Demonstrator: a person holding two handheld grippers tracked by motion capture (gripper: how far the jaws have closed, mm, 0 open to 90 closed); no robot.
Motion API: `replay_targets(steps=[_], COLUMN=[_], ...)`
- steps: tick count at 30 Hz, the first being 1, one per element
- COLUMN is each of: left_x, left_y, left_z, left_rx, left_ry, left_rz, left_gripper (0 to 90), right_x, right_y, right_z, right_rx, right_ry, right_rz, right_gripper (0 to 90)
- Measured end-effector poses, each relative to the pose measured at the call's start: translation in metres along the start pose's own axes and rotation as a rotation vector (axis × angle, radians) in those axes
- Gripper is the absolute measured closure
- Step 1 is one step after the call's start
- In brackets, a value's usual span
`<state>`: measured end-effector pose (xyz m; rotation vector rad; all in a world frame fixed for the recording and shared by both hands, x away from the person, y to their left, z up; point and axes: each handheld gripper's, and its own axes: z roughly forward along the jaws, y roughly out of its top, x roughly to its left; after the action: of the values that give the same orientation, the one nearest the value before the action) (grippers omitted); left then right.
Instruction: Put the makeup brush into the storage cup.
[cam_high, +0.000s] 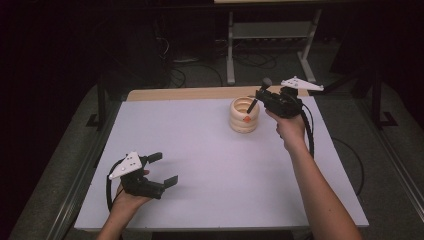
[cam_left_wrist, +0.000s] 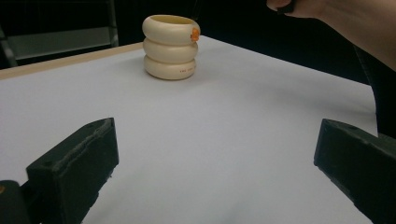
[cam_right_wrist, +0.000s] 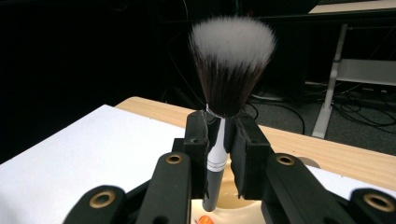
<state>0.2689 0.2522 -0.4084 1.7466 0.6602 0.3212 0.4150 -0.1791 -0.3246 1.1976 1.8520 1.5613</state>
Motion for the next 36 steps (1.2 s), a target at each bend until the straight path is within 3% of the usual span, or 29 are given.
replay_targets(steps=[18, 36], left_x=[0.000, 0.000], left_y=[0.000, 0.000], left_z=[-0.001, -0.001], left_rx=[-0.003, 0.001], left_ry=[0.001, 0.002], left_rz=[-0.004, 0.000], left_gripper=[0.0, 0.0], right_x=[-0.001, -0.005], right_y=[-0.007, -0.014], right_z=[0.017, 0.029], right_rx=[-0.014, 0.023], right_ry=[-0.029, -0.049], right_rz=[-0.037, -0.048], right_gripper=[76.1, 75.9])
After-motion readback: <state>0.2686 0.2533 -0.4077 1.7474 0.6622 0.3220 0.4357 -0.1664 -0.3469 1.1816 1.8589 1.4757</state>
